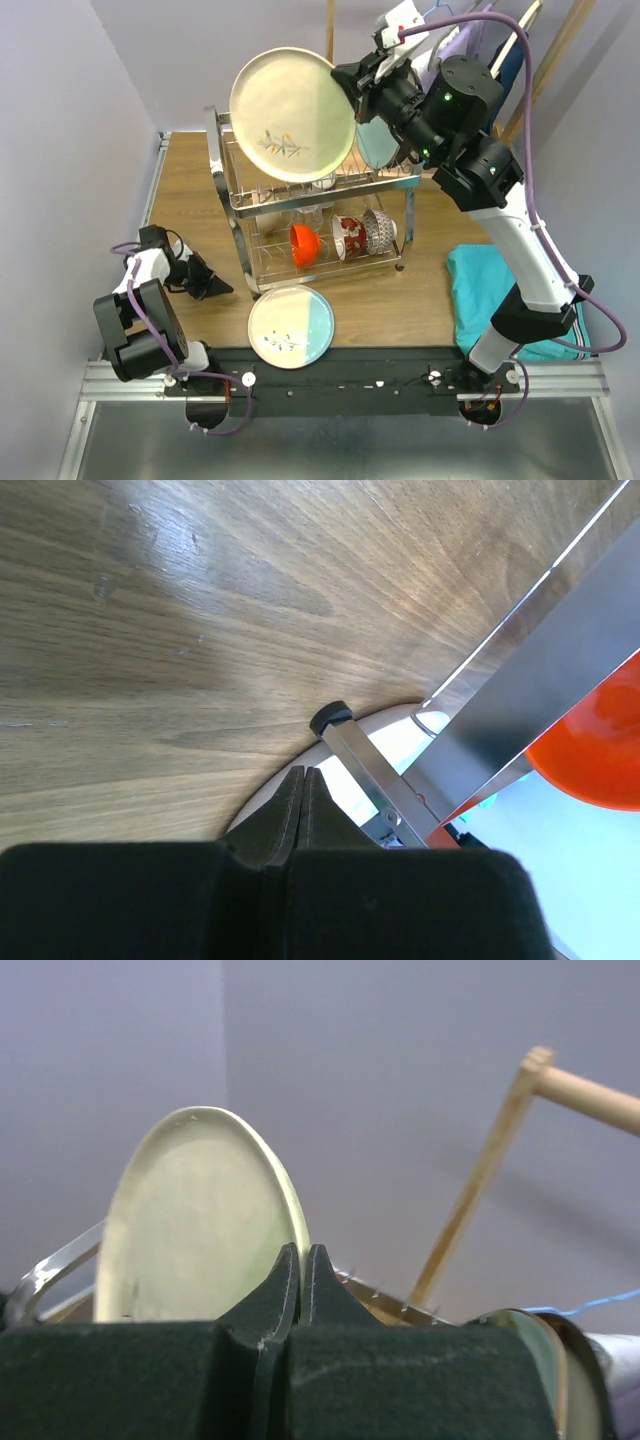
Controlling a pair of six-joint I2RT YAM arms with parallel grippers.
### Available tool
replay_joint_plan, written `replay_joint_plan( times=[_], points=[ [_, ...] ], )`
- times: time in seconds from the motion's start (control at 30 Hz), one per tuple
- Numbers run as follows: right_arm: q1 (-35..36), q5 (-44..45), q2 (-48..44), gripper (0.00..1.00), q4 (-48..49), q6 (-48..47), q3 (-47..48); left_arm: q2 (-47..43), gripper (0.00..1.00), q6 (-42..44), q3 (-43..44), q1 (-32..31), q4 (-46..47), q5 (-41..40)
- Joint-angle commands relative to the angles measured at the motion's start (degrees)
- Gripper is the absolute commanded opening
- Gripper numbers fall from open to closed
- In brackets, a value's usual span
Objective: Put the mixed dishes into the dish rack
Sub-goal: Insert the plate into the dish rack
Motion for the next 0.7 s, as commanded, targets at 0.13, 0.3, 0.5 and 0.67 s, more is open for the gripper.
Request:
replay_joint_plan(
  times=[0.13,0.3,0.5,0.67],
  points=[
    [-0.2,18.9,-0.3,0.01,15.4,-3.1,0.6,-0.4,0.0,-2.6,-1.0,0.2,1.8,3.2],
    [-0.2,24.1,2.0,0.0,15.6,-5.7,0.7,-1.1,0.0,-4.6,-2.1,0.2,3.1,4.6],
    [0.2,26.0,2.5,0.01,15.1,-7.0,1.9,-2.8,0.0,-5.8,-4.1,0.2,4.9,5.8],
    [0.4,28.8,2.5,0.0,14.3,-10.3,3.2,-3.6,0.0,-6.4,-5.3,0.2,5.2,6.1]
  ],
)
